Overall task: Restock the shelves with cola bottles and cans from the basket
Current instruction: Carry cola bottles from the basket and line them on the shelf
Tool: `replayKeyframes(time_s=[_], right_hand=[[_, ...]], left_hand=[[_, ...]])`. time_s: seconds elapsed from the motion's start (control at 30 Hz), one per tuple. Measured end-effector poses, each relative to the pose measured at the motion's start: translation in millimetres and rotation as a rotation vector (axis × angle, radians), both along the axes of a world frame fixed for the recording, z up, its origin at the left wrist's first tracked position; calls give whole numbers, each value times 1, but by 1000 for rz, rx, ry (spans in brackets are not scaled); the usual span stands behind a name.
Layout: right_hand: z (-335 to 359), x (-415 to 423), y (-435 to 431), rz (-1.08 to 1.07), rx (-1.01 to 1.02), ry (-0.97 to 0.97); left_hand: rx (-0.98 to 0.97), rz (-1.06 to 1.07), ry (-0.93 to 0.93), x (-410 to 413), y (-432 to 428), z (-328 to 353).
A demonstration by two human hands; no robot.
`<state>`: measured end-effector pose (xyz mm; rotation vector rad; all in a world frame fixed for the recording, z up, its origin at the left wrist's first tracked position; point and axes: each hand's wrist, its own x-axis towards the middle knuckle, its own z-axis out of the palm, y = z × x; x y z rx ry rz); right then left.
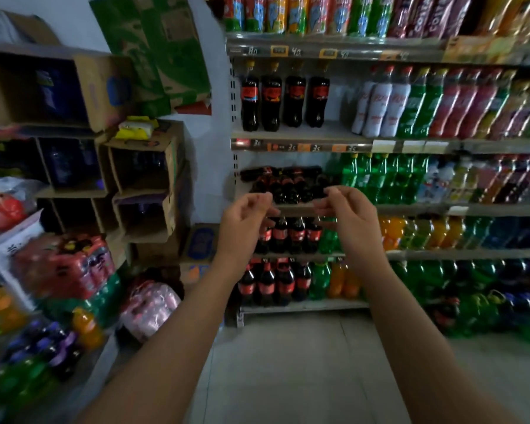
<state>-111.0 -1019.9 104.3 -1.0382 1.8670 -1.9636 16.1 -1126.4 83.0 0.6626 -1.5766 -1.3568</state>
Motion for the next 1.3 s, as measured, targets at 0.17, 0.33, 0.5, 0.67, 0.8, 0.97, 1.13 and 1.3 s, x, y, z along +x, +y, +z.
replayKeyframes(time_s=[0.17,0.33,0.5,0.67,0.8,0.97,1.13,1.3], right_hand=[[12,67,93,-30,-17,2],[19,106,180,-106,-60,13],[18,137,274,-184,-72,37],[8,175,388,-263,-86,27],[-5,207,484,-363,-36,6],[-12,244,614,-544,-58,-50],[-7,270,719,-750,-89,-26],[2,284,804,-985,-105,-25]], left_hand=[[15,-66,2,46,79,10],[-28,-178,24,63,158,28],[-114,-285,2,79,250,36],[-91,-378,24,97,360,31],[-56,-471,-31,117,458,18],[-10,-662,-44,129,587,11],[-32,-894,-34,125,698,10],[-94,-1139,17,111,794,18]])
